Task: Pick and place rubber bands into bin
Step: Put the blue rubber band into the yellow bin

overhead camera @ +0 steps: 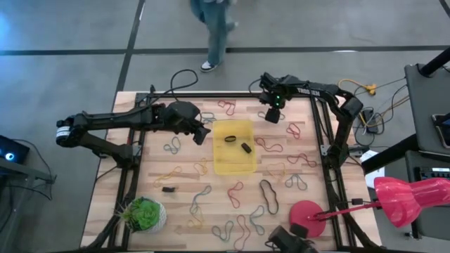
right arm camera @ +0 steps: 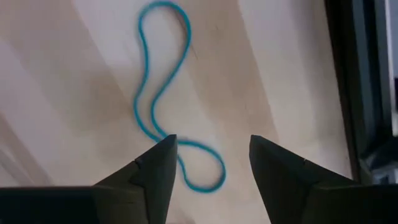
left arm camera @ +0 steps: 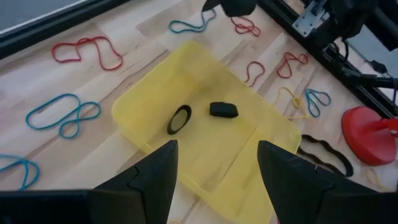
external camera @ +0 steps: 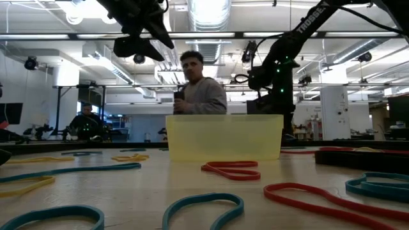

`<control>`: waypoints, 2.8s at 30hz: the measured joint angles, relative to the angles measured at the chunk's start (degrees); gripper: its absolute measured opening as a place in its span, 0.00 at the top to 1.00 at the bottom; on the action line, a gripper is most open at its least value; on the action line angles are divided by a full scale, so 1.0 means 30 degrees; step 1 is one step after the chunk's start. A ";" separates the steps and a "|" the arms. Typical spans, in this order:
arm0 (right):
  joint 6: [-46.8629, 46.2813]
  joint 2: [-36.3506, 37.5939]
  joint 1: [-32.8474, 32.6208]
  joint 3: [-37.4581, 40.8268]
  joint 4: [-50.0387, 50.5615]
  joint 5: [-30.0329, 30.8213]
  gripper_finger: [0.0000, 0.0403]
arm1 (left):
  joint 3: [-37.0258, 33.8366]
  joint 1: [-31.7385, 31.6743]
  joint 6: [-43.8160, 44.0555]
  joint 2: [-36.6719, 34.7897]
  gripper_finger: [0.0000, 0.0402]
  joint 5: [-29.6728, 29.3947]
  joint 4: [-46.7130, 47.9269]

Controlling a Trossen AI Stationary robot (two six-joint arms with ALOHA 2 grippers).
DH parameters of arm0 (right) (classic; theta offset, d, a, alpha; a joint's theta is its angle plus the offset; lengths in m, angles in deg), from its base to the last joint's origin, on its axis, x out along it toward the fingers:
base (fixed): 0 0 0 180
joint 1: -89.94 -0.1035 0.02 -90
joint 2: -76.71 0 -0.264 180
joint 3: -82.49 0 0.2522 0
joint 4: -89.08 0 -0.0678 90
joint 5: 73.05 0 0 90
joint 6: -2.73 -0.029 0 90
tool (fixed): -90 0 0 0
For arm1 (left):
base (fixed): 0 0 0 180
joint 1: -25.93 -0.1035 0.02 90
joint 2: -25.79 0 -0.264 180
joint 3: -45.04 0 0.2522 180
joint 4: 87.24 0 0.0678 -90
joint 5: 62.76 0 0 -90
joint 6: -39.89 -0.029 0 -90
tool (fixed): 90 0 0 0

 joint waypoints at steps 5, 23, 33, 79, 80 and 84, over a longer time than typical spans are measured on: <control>-0.0106 -0.0490 -0.0003 -0.0018 -0.0138 -0.0580 0.54 | -0.0018 0.0002 0.0111 0.0000 0.49 0.0108 -0.0184; -0.0729 -0.2458 -0.0411 -0.0501 0.0508 -0.1400 0.54 | -0.0087 0.0011 0.0503 0.0000 0.49 0.0343 -0.0241; -0.0729 -0.2414 -0.0787 -0.0252 0.0856 -0.2687 0.54 | -0.0100 -0.0004 0.0459 0.0000 0.49 0.0343 -0.0248; -0.4467 0.1578 -0.1968 -0.1908 0.1194 -0.8853 0.98 | -0.0114 0.0003 0.0262 0.0000 0.49 0.0343 -0.0260; -0.4687 0.1746 -0.2190 -0.2133 0.1234 -0.8983 0.98 | -0.0118 0.0003 0.0258 0.0000 0.49 0.0343 -0.0263; -0.5682 0.2282 -0.3376 -0.3134 0.1223 -1.0406 0.98 | -0.0122 0.0003 0.0240 0.0000 0.49 0.0335 -0.0263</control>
